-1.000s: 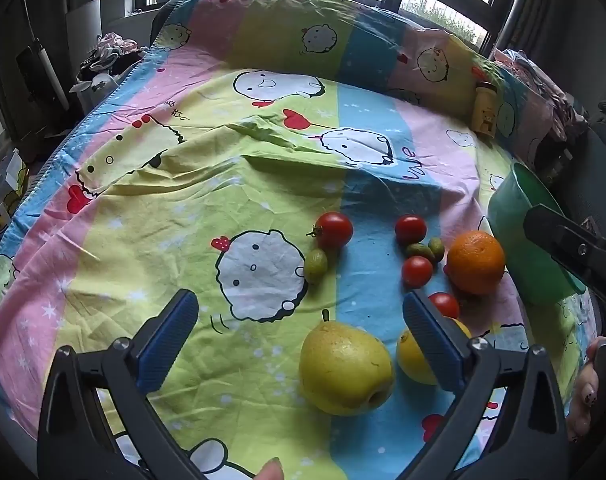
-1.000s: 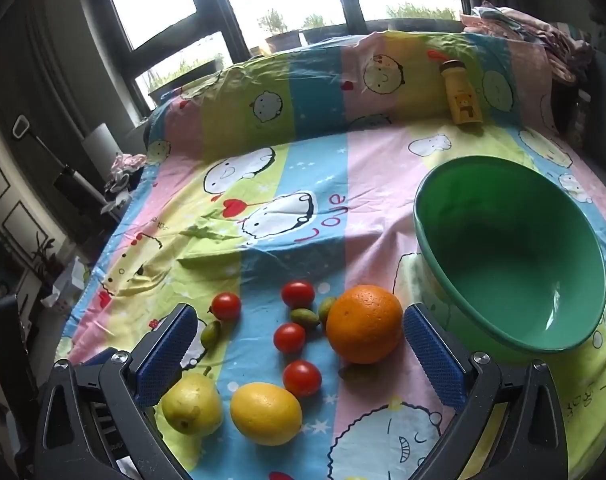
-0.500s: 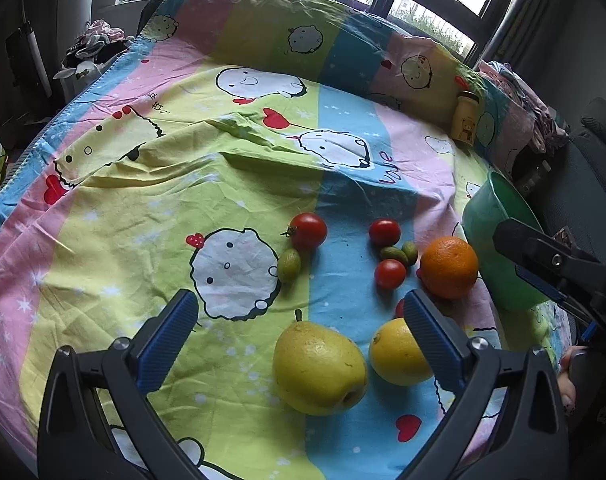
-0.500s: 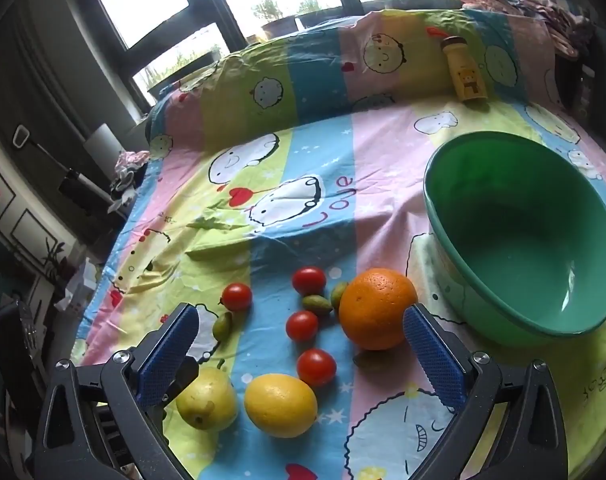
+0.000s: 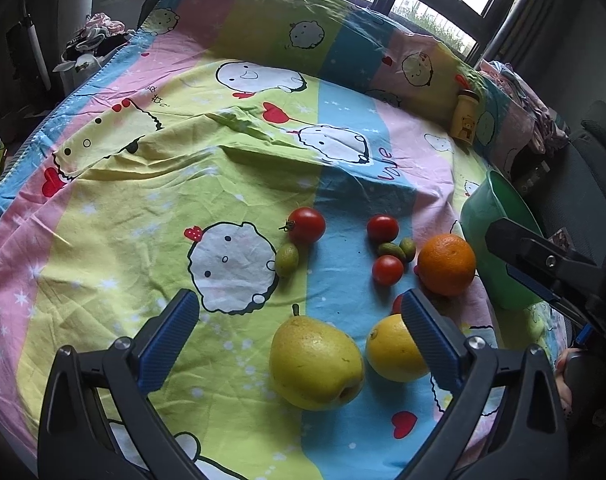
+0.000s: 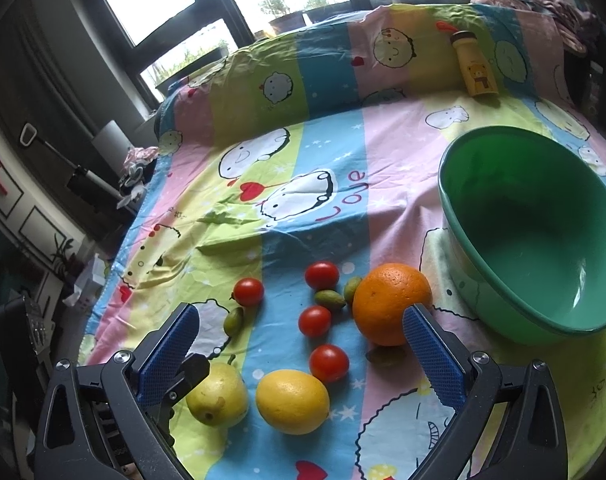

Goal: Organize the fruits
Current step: 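Move the left tool toward the cherry tomatoes and open its fingers, then close the left tool on a red cherry tomato and lift it, then carry the tomato in the left tool over the green bowl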

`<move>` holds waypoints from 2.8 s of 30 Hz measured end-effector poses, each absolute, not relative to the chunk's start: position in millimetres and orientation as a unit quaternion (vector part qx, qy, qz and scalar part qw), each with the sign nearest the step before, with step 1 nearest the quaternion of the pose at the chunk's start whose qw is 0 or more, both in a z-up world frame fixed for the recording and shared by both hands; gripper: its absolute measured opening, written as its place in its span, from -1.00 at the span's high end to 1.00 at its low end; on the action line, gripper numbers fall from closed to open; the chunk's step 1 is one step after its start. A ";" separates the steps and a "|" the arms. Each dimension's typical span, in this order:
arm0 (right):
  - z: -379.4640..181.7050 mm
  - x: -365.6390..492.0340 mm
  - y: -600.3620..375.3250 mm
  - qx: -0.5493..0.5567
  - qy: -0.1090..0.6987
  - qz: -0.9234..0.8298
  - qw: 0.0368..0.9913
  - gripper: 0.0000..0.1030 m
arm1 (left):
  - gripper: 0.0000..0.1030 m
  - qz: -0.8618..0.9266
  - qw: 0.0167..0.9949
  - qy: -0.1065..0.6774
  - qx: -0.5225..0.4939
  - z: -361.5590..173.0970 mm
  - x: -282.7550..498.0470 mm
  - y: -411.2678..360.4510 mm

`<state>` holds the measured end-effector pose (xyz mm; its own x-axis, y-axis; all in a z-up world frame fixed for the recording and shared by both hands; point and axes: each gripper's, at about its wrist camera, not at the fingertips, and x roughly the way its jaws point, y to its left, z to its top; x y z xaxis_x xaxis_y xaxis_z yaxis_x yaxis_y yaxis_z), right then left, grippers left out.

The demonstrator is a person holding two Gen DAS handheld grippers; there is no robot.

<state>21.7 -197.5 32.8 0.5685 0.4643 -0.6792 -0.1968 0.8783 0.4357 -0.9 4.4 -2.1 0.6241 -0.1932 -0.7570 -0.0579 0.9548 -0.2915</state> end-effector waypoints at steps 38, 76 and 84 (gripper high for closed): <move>-18.9 136.4 -147.7 0.120 0.570 0.194 0.789 0.28 | 0.17 -0.051 0.832 0.527 -0.168 -26.3 113.4 15.0; -28.5 127.2 -144.0 0.067 0.557 0.192 0.805 0.35 | 0.38 -0.065 0.835 0.524 -0.155 -33.9 108.9 -1.5; -10.2 120.4 -153.6 0.087 0.532 0.187 0.821 0.35 | 0.38 -0.078 0.845 0.506 -0.158 -20.2 102.0 -6.7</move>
